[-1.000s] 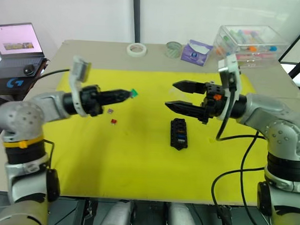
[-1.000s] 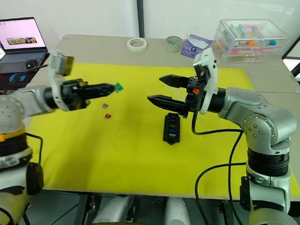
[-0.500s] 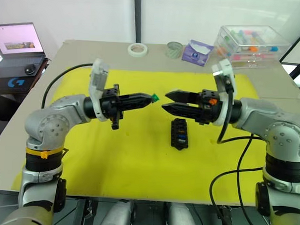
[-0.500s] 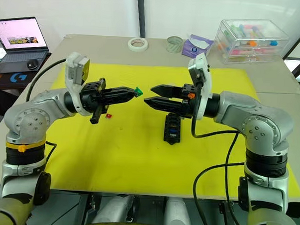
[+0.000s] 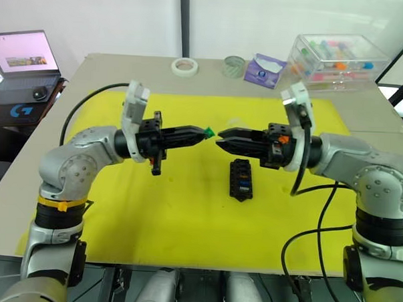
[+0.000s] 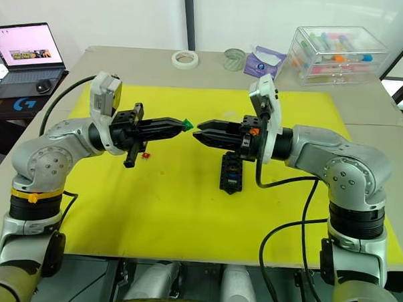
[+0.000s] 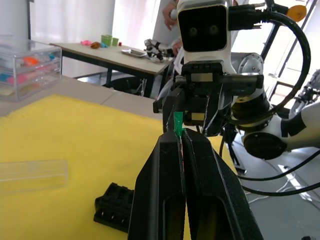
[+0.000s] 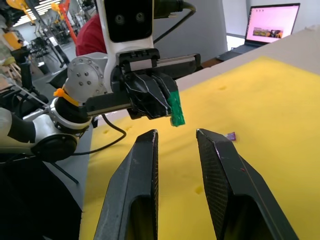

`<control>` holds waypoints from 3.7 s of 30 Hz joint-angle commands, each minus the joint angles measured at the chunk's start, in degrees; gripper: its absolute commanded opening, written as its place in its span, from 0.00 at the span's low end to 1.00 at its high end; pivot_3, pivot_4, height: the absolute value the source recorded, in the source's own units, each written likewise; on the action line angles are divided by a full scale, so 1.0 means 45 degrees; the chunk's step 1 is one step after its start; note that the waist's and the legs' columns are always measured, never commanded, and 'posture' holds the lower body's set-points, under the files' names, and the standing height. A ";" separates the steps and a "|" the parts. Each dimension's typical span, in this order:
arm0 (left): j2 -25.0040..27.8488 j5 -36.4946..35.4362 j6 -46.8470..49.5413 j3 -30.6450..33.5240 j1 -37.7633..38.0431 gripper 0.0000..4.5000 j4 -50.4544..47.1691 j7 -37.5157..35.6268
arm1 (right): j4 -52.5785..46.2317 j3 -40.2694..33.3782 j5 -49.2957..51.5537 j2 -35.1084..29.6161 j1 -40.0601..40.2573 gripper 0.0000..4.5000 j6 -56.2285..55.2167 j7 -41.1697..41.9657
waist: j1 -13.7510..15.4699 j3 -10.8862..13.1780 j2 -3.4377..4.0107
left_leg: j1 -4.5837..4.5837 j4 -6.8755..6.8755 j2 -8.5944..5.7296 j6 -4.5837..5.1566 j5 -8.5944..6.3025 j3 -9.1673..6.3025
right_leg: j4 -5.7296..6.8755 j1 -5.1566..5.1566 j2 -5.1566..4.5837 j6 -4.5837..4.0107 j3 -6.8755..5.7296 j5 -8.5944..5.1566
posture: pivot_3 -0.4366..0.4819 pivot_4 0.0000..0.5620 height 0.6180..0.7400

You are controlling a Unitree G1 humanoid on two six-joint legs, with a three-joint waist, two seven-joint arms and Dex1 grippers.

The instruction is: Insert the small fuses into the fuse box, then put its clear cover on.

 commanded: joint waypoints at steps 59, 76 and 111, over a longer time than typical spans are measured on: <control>0.1089 -0.1564 0.2417 -0.1064 0.1858 0.99 -0.1833 0.3262 | 0.1966 0.2980 -0.5979 -0.5042 -0.0642 0.00 -0.4542 0.5111 | -0.0011 0.0014 0.0017 | 0.0001 -0.0024 0.0018 0.0002 -0.0003 0.0041 | -0.0009 -0.0024 0.0007 0.0000 0.0023 -0.0001 | 0.48 0.27 1.00; -0.1651 0.6294 -0.8675 -0.4924 0.0439 0.99 0.4127 -0.0846 | 0.2006 0.4400 -0.9276 -0.5001 0.0047 0.00 -0.6012 0.5440 | 0.0251 0.0021 0.0023 | -0.0004 -0.0014 0.0016 0.0004 -0.0004 0.0039 | -0.0030 -0.0011 0.0007 -0.0001 0.0001 0.0002 | 0.48 0.27 1.00; -0.3469 0.7821 -1.0260 -0.4855 -0.0159 0.99 0.6188 -0.0988 | 0.2501 0.5081 -1.0870 -0.4167 -0.0268 0.00 -0.6598 0.6343 | 0.0300 0.0022 0.0023 | -0.0006 0.0002 0.0010 0.0005 -0.0003 0.0037 | -0.0017 -0.0008 0.0005 0.0000 -0.0007 0.0003 | 0.48 0.27 1.00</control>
